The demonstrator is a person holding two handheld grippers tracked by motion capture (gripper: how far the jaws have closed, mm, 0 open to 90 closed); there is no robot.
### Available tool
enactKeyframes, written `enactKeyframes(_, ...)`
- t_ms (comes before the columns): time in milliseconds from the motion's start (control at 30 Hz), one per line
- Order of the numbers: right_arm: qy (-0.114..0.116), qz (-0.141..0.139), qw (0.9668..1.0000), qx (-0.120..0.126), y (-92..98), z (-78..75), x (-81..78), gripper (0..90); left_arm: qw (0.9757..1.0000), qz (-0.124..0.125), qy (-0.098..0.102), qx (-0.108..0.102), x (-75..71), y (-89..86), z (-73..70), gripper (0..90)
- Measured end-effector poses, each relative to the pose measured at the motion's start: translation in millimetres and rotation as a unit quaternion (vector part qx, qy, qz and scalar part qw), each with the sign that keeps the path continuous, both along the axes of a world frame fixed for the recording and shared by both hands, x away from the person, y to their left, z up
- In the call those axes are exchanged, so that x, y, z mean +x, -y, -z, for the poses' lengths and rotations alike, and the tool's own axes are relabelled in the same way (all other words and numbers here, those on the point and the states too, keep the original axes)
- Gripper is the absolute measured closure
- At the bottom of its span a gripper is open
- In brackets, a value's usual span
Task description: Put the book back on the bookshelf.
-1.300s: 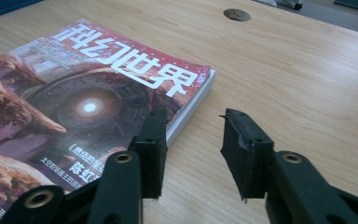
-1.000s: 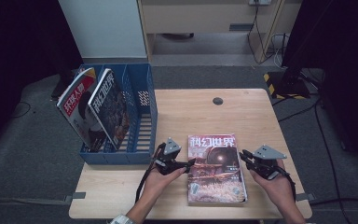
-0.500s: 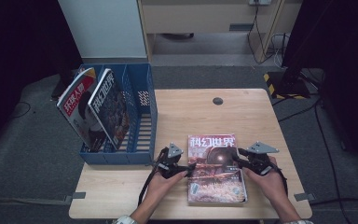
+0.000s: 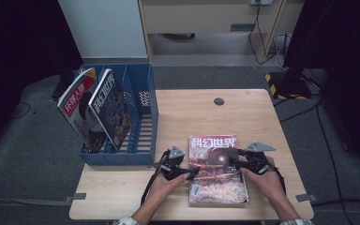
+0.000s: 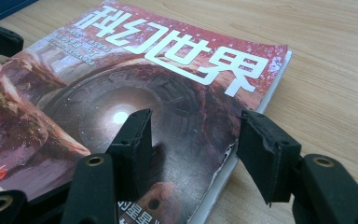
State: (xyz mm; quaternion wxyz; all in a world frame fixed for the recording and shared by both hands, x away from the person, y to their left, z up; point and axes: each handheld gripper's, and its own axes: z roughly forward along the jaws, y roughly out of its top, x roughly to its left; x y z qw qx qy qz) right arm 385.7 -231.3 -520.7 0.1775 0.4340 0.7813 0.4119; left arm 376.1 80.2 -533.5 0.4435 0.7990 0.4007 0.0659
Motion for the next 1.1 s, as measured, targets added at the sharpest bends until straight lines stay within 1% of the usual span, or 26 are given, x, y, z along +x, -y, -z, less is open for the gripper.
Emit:
enactKeyframes(33,0.001,-0.001,1.0,0.0,-0.1,0.1,0.2,43.8,1.0,0.001,-0.005,-0.008,0.4,0.0,1.6,13.6)
enactKeyframes(67,0.001,-0.003,1.0,0.0,-0.3,0.2,0.4,43.4,0.9999,0.0,-0.008,-0.01,0.6,0.0,1.9,13.6)
enactKeyframes(133,-0.003,-0.004,1.0,0.003,-1.5,0.5,0.0,40.1,0.9999,0.003,-0.006,-0.01,0.7,0.2,2.0,13.5)
enactKeyframes(167,-0.001,-0.004,1.0,0.002,-2.2,0.8,0.0,39.9,0.9999,0.005,-0.005,-0.009,0.7,0.3,2.1,13.6)
enactKeyframes(267,0.001,-0.01,0.9999,0.001,-3.4,1.5,0.4,36.9,0.9997,0.014,-0.012,-0.014,0.0,2.6,2.8,13.6)
enactKeyframes(367,0.001,-0.015,0.9999,0.002,-6.6,1.9,1.3,36.8,0.9995,0.024,-0.013,-0.014,-1.4,5.7,2.9,13.6)
enactKeyframes(433,0.002,-0.021,0.9998,0.001,-8.7,2.3,2.4,36.8,0.9995,0.025,-0.017,-0.012,-1.7,5.8,2.5,12.3)
enactKeyframes(467,0.0,-0.022,0.9998,0.0,-9.3,1.9,2.5,36.8,0.9995,0.026,-0.017,-0.012,-1.7,5.5,2.5,12.2)
enactKeyframes(633,0.002,-0.026,0.9997,0.0,-9.3,2.4,2.6,37.0,0.9993,0.03,-0.018,-0.012,-0.7,5.1,2.4,11.9)
enactKeyframes(700,0.002,-0.03,0.9995,0.001,-9.6,2.5,2.5,37.2,0.9991,0.034,-0.019,-0.013,0.4,4.6,2.6,11.6)
enactKeyframes(767,0.002,-0.037,0.9993,0.004,-11.0,2.9,2.2,37.9,0.999,0.035,-0.022,-0.02,1.4,4.3,2.9,11.7)
enactKeyframes(800,0.0,-0.042,0.9991,0.005,-11.6,2.8,1.8,38.4,0.9987,0.035,-0.026,-0.024,1.8,3.8,2.7,12.5)
enactKeyframes(867,-0.001,-0.057,0.9984,0.006,-15.7,2.8,0.2,38.9,0.9982,0.037,-0.035,-0.032,1.7,3.4,2.1,17.4)
enactKeyframes(933,0.001,-0.066,0.9978,0.003,-19.0,2.6,-1.5,39.0,0.9982,0.041,-0.036,-0.026,1.1,3.1,0.5,19.6)
enactKeyframes(967,0.003,-0.066,0.9978,0.0,-19.6,2.4,-2.0,39.0,0.9984,0.04,-0.032,-0.023,0.7,2.8,-1.1,20.7)
enactKeyframes(1033,0.001,-0.065,0.9979,0.002,-19.0,2.3,-2.0,39.0,0.9986,0.039,-0.027,-0.021,0.8,2.1,-4.1,25.6)
enactKeyframes(1100,-0.002,-0.065,0.9979,0.004,-18.5,2.1,-1.6,38.9,0.9985,0.04,-0.031,-0.022,1.7,0.4,-5.0,29.5)
